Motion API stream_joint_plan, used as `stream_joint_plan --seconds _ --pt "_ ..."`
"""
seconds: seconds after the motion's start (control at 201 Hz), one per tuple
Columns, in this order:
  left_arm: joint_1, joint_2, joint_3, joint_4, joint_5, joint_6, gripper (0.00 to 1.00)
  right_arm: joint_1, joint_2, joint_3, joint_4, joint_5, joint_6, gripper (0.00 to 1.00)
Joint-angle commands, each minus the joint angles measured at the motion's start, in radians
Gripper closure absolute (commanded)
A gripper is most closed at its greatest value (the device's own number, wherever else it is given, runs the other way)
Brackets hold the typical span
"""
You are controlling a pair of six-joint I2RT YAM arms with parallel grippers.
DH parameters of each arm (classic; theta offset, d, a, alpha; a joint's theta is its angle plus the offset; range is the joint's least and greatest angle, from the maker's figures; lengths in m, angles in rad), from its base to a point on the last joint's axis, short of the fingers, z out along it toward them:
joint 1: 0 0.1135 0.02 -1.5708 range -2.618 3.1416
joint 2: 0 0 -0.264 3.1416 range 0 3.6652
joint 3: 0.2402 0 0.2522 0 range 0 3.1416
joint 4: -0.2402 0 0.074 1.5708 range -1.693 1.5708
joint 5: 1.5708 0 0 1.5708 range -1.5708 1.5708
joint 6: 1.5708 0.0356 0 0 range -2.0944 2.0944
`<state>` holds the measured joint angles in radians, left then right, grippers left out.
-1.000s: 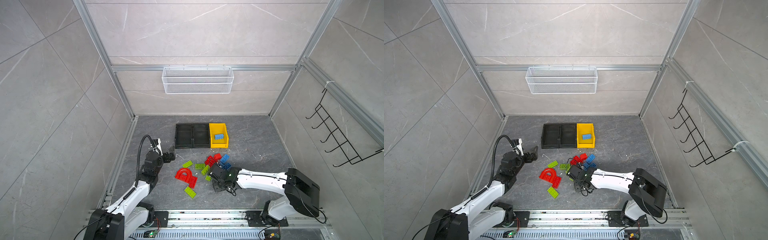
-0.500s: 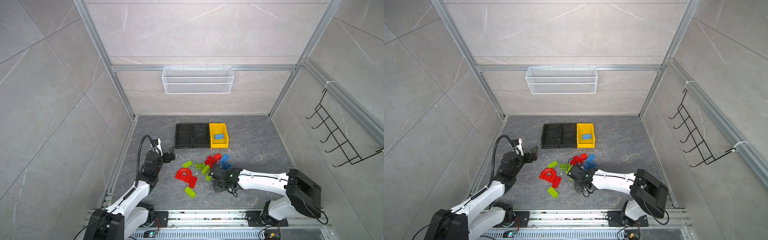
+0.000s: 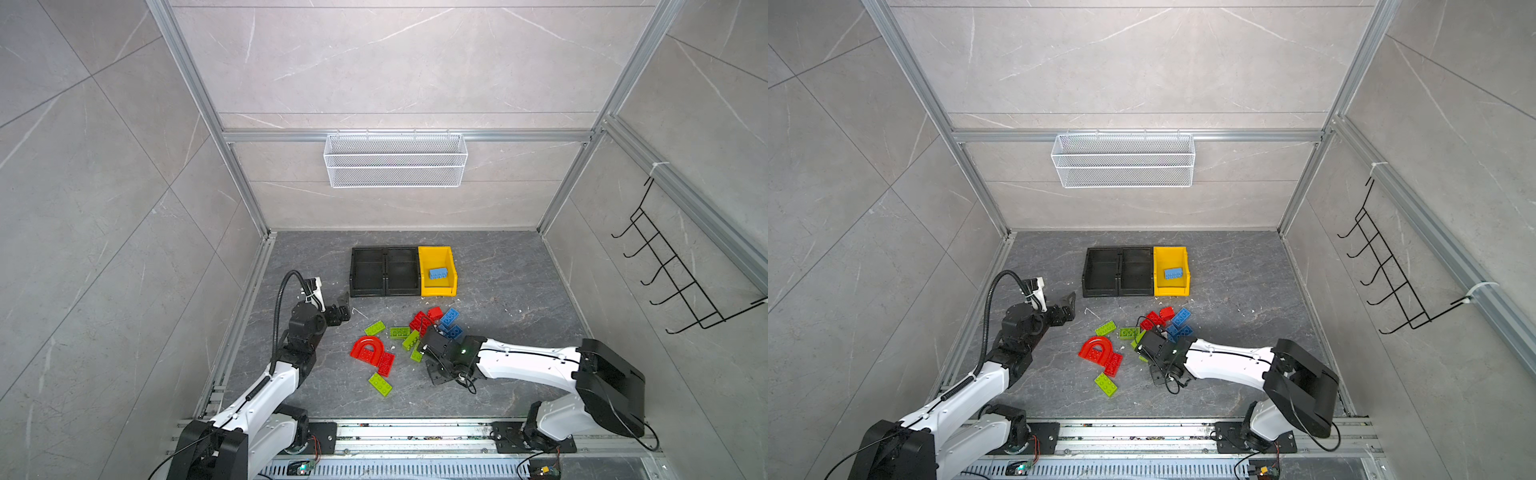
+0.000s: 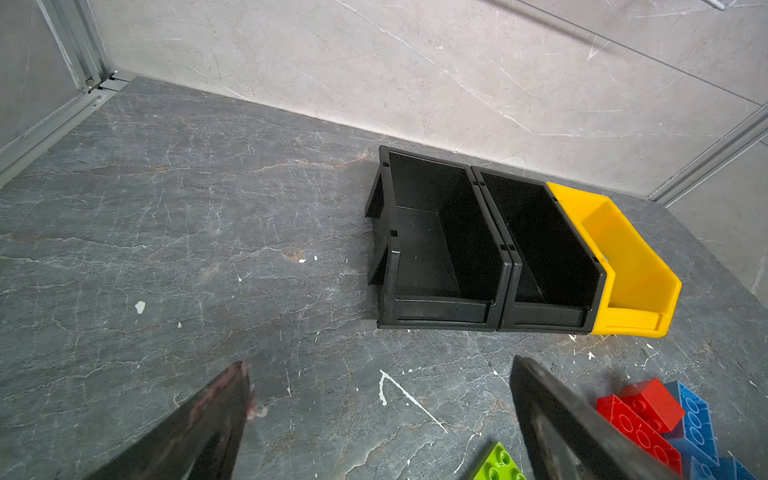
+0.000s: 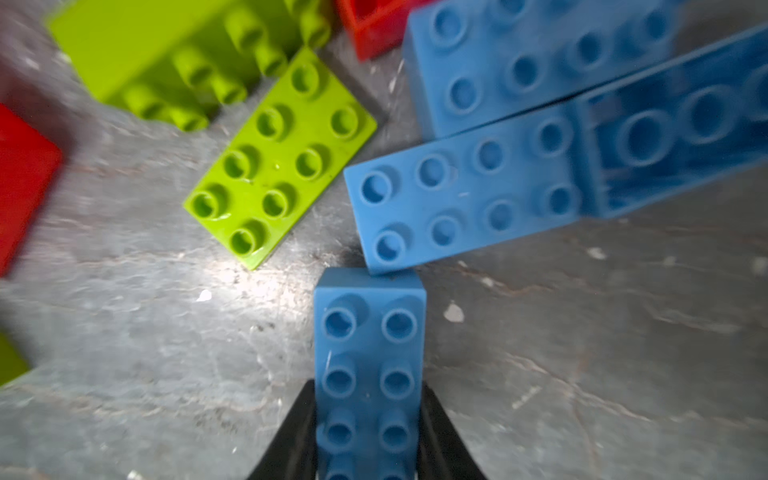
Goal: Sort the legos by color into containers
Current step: 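Lower the right gripper onto a blue 2x4 brick and grasp it, then lift the blue brick and carry it over the yellow bin, releasing it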
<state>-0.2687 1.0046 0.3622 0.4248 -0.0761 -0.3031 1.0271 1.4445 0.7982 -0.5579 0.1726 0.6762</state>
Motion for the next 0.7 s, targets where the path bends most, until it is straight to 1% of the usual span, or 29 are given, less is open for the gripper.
stream_joint_plan --seconds 0.0,0.075,0.169,0.274,0.428,0.558,0.642,0.692 --pt "-0.003 0.002 0.012 0.024 0.003 0.013 0.00 -0.009 -0.123 0.015 -0.059 0.065 -0.027 0.74" --pt "-0.004 0.016 0.013 0.026 0.003 0.015 0.00 -0.036 -0.192 0.018 -0.070 0.069 -0.051 0.74" --pt "-0.003 0.026 0.014 0.029 0.001 0.018 0.00 -0.099 -0.259 0.037 -0.065 0.069 -0.105 0.74" --pt "-0.003 0.027 0.015 0.028 -0.004 0.022 0.00 -0.187 -0.278 0.080 -0.022 0.042 -0.198 0.73" --pt "-0.003 0.024 0.018 0.029 0.016 0.021 0.00 -0.298 -0.203 0.177 0.069 0.004 -0.328 0.73" --pt "-0.003 0.022 0.014 0.047 0.059 0.030 0.00 -0.382 -0.122 0.198 0.248 -0.019 -0.384 0.73" --pt "-0.003 0.017 0.016 0.044 0.069 0.032 0.00 -0.441 -0.034 0.229 0.352 -0.085 -0.392 0.73" --pt "-0.003 0.012 0.021 0.036 0.072 0.036 0.00 -0.470 0.032 0.257 0.410 -0.154 -0.394 0.73"
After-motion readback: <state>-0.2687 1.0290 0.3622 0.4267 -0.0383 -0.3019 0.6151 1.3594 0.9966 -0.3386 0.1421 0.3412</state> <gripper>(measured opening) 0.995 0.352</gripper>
